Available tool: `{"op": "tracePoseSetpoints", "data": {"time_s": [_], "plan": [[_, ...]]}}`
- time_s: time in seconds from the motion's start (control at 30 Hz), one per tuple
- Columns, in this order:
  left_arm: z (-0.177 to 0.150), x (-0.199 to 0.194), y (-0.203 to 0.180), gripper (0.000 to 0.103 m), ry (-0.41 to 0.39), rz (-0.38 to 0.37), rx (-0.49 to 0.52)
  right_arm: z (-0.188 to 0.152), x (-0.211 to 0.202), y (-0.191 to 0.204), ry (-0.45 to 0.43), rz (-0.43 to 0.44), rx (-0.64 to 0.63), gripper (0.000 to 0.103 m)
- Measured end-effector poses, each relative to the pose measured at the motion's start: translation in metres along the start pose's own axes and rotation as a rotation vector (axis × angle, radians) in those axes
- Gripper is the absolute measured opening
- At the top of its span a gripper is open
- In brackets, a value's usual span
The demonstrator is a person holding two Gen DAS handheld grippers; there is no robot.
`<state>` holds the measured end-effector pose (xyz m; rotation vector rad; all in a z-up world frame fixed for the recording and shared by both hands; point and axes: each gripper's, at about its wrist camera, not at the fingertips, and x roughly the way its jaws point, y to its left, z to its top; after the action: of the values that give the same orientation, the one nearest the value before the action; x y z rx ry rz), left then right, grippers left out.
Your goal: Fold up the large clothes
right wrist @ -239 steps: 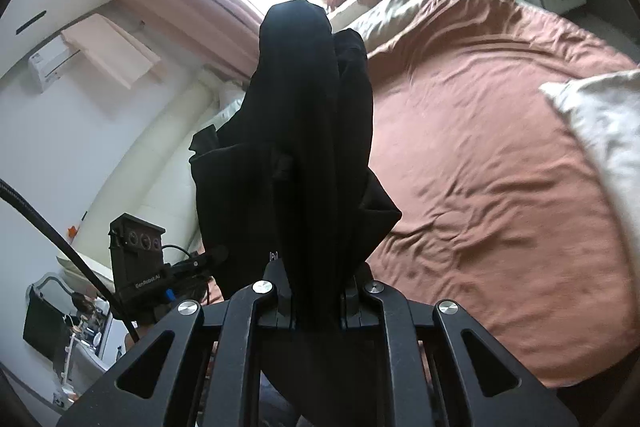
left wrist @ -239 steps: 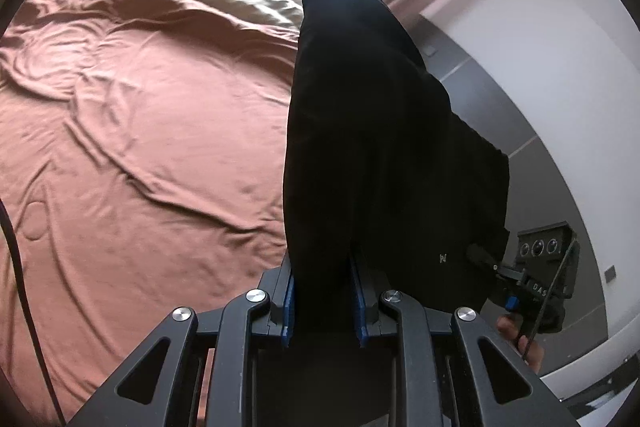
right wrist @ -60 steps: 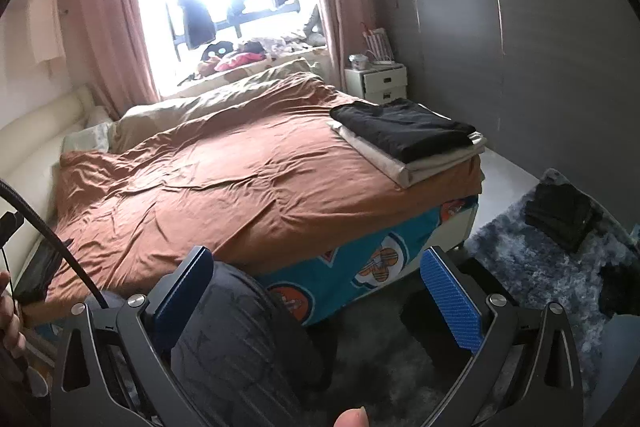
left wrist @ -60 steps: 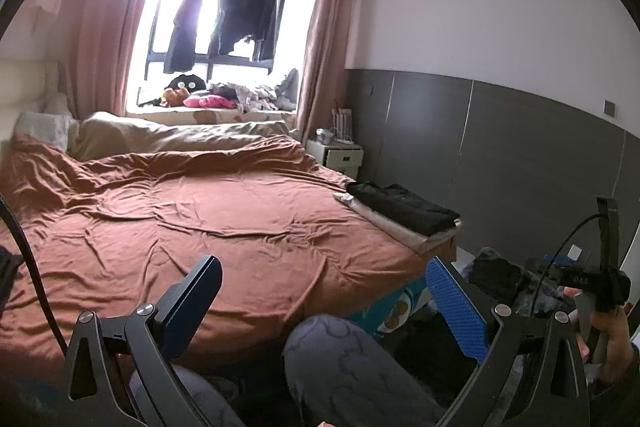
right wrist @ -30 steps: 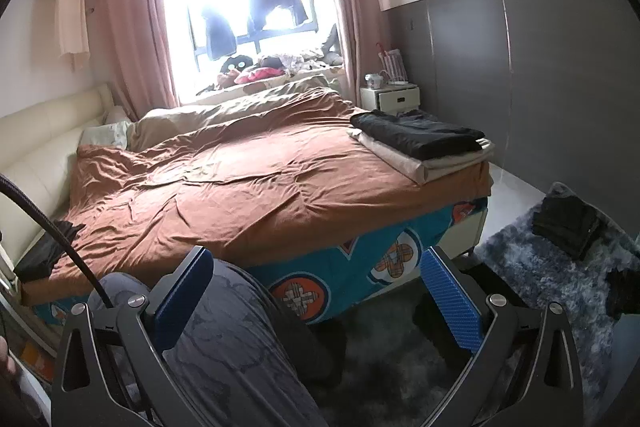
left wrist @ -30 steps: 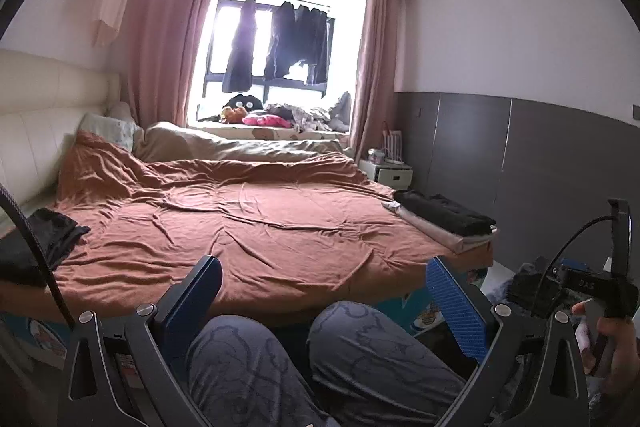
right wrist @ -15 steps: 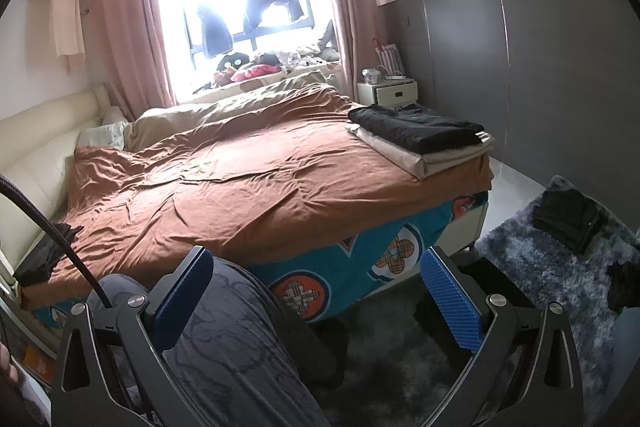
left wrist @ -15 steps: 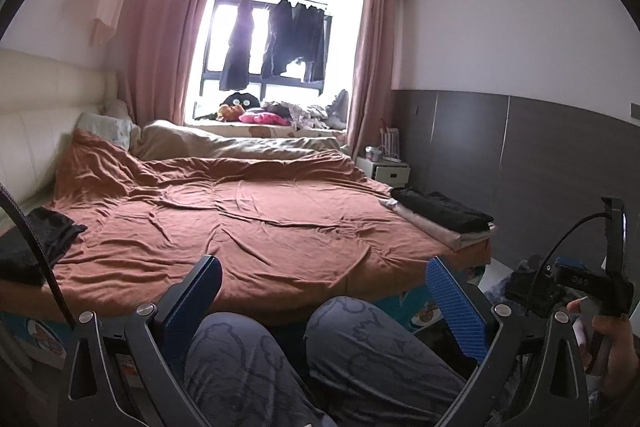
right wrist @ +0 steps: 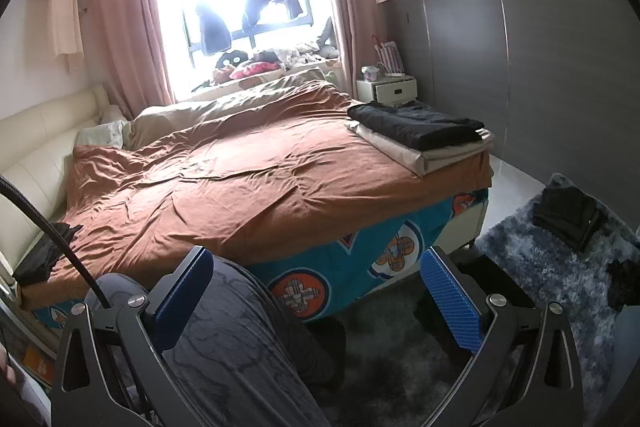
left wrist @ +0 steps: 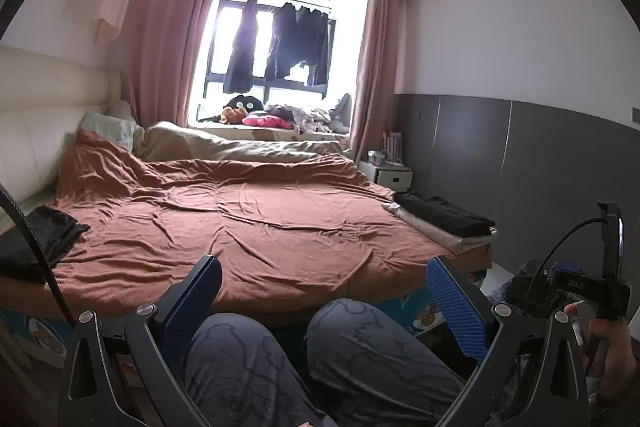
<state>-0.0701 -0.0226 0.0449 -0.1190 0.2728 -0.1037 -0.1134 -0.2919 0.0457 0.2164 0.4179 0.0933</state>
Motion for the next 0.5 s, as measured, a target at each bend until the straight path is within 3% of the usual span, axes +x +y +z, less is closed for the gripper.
{"op": "tracePoseSetpoints", "data": {"time_s": [0.5], "plan": [[-0.0011, 0.0003, -0.0062, 0.103, 0.000, 0.006, 0.011, 0.0012, -0.0033, 0.0066, -0.002, 0.005, -0.006, 0.103]]}}
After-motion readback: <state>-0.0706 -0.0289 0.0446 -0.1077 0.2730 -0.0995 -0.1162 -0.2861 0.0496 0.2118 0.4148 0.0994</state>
